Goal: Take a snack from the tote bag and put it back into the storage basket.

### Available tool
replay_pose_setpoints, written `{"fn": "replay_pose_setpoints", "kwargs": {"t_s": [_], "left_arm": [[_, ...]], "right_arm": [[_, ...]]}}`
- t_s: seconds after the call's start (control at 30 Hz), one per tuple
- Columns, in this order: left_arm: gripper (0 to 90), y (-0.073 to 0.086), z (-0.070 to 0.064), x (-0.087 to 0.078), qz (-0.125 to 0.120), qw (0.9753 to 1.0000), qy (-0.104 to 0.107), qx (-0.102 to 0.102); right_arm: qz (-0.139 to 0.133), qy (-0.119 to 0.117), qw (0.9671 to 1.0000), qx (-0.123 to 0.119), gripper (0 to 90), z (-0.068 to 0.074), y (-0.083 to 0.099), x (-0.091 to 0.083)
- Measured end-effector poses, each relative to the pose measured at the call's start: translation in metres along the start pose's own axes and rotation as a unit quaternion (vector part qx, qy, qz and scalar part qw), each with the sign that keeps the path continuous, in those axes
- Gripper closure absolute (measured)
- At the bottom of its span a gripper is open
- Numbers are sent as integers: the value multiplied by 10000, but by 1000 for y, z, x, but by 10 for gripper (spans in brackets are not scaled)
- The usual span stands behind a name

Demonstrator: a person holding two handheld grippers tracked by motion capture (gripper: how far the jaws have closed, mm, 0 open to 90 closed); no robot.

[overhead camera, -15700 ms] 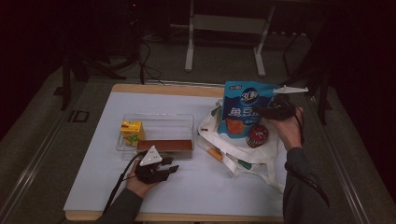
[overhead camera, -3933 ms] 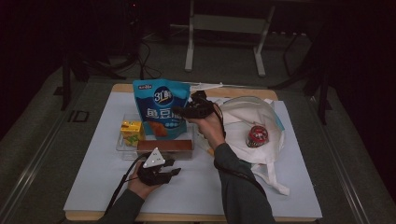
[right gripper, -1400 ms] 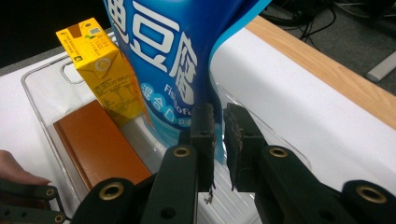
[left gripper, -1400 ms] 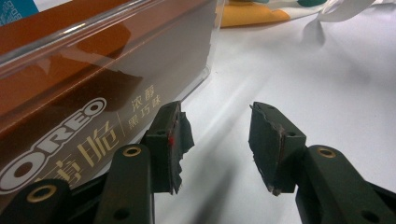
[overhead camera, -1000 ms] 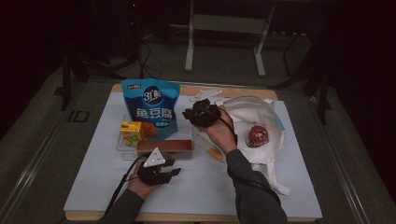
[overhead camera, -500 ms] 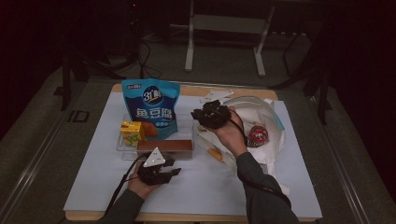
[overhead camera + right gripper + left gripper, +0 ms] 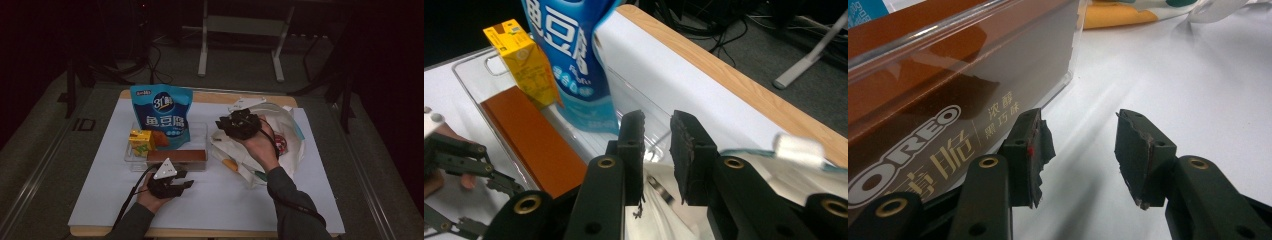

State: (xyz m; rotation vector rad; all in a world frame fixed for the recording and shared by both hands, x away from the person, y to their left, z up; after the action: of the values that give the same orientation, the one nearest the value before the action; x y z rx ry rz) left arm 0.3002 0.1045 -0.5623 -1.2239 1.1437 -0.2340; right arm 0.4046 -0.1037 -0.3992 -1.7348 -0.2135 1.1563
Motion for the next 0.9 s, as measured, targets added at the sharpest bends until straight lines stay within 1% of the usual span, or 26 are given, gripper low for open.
{"fn": "replay_pose_setpoints", "kwargs": {"t_s": [0.13, 0.17, 0.2, 0.33, 0.4, 0.63, 0.73, 0.8, 0.9], "left_arm": [[538, 0, 0, 0, -8, 10000, 3, -11], [538, 0, 0, 0, -9, 10000, 3, -15], [537, 0, 0, 0, -9, 10000, 3, -14], [537, 0, 0, 0, -9, 10000, 3, -7], [537, 0, 0, 0, -7, 10000, 0, -6], [538, 0, 0, 0, -7, 10000, -2, -5], [537, 0, 0, 0, 4, 10000, 0, 5], [537, 0, 0, 0, 2, 10000, -3, 7], [537, 0, 0, 0, 2, 10000, -4, 6]], "right_arm": [[-28, 43, 10000, 63, 733, -6, 4, -5], [-50, 67, 9999, 121, 706, -10, 8, -8], [-60, 80, 9999, 115, 699, -12, 9, -9], [-62, 90, 9999, 113, 689, -16, 15, -13], [-50, 137, 9998, 153, 689, -21, 21, -17], [-55, 249, 9991, 338, 724, -36, 35, -28], [-20, 304, 9988, 386, 754, -41, 40, -32], [6, 339, 9986, 404, 798, -43, 42, -34], [132, 474, 9983, 314, 866, -46, 50, -38]]}}
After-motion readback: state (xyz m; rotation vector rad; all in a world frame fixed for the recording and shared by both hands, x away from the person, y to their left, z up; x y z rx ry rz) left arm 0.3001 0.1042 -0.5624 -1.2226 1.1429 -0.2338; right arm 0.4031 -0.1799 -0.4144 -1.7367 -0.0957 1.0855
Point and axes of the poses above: each handheld gripper's, and its own axes: x roughly forward along the jaws, y roughly out of its underside, z roughly to its left, the point moved 4 cm from there along x, roughly forward along the jaws
